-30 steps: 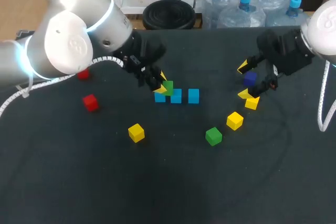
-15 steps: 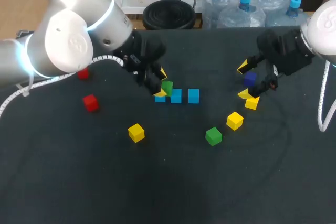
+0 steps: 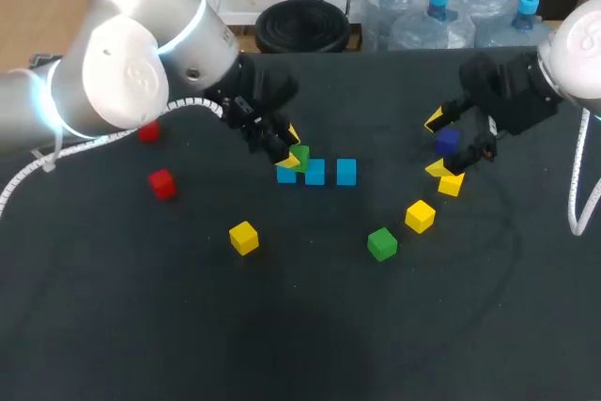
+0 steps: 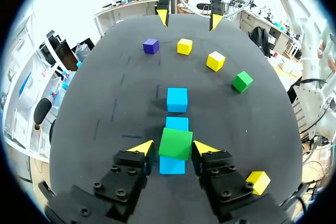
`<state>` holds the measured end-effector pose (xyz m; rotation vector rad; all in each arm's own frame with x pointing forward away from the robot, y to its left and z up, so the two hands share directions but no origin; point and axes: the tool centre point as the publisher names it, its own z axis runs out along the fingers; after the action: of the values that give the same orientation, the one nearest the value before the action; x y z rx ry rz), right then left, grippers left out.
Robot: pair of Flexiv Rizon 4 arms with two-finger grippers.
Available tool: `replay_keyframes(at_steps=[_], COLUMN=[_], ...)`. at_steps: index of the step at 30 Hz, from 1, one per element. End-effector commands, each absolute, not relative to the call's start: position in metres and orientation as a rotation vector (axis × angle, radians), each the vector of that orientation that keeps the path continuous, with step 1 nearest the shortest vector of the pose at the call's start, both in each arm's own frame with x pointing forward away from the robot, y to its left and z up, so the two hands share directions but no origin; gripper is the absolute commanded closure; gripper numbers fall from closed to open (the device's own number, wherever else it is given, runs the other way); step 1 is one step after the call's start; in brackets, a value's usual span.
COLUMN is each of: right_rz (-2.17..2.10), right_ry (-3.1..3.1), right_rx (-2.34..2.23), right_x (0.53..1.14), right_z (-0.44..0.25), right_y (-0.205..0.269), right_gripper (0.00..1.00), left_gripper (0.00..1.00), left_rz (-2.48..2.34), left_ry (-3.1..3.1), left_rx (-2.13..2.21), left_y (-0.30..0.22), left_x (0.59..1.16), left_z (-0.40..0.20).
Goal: Place the blue cubes, place green cubes on the blue cubes, place the yellow cubes on the green cubes, then place the red cubes on the yellow cubes, and place purple cube on the red cubes.
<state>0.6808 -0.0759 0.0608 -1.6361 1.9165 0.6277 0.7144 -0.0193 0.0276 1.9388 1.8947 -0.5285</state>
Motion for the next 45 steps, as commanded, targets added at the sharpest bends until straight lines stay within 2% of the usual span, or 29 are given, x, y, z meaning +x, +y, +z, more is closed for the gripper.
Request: replay_keyframes(at_steps=[1, 5, 8, 20, 37, 38, 39, 40, 41, 43, 44, 45], right_rz=[0.63, 0.63, 0.63, 0.63, 0.63, 0.63, 0.63, 0.63, 0.63, 0.63, 0.63, 0.63], right_ry=[1.914, 1.914, 1.914, 1.914, 1.914, 1.914, 1.914, 1.914, 1.914, 1.914, 1.914, 1.914], right_rx=[-1.636, -1.636, -1.636, -1.636, -1.636, -1.636, -1.636, -1.636, -1.636, -1.636, -1.636, -1.636], right_x=[0.6814, 0.6814, 0.6814, 0.6814, 0.6814, 0.6814, 0.6814, 0.6814, 0.6814, 0.6814, 0.6814, 0.6814], right_z=[0.06, 0.06, 0.06, 0.06, 0.06, 0.06, 0.06, 0.06, 0.06, 0.06, 0.06, 0.06], right_y=[-0.0756, -0.0756, -0.0756, -0.0756, -0.0756, -0.0756, -0.0756, -0.0756, -0.0756, -0.0756, -0.0756, -0.0756], right_gripper=[0.0, 0.0, 0.0, 0.0, 0.0, 0.0, 0.0, 0.0, 0.0, 0.0, 0.0, 0.0], left_gripper=[0.58, 0.61, 0.69, 0.59, 0.57, 0.46, 0.13, 0.12, 0.14, 0.55, 0.66, 0.65], left_rz=[-0.531, -0.53, -0.53, -0.531, -0.526, -0.525, -0.525, -0.525, -0.525, -0.524, -0.523, -0.522], left_ry=[1.895, 1.897, 1.899, 1.902, 1.906, 1.907, 1.907, 1.908, 1.908, 1.909, 1.91, 1.911], left_rx=[1.944, 1.943, 1.94, 1.943, 1.945, 1.947, 1.948, 1.947, 1.946, 1.943, 1.941, 1.94], left_y=[-0.0203, -0.0205, -0.0209, -0.0219, -0.0246, -0.0246, -0.0246, -0.0246, -0.0245, -0.0242, -0.0242, -0.0241], left_x=[0.7166, 0.7165, 0.7162, 0.7149, 0.7134, 0.7133, 0.7133, 0.7132, 0.7132, 0.713, 0.713, 0.713], left_z=[0.0274, 0.0274, 0.0279, 0.0284, 0.0288, 0.0288, 0.0288, 0.0289, 0.0289, 0.0289, 0.0289, 0.0289])
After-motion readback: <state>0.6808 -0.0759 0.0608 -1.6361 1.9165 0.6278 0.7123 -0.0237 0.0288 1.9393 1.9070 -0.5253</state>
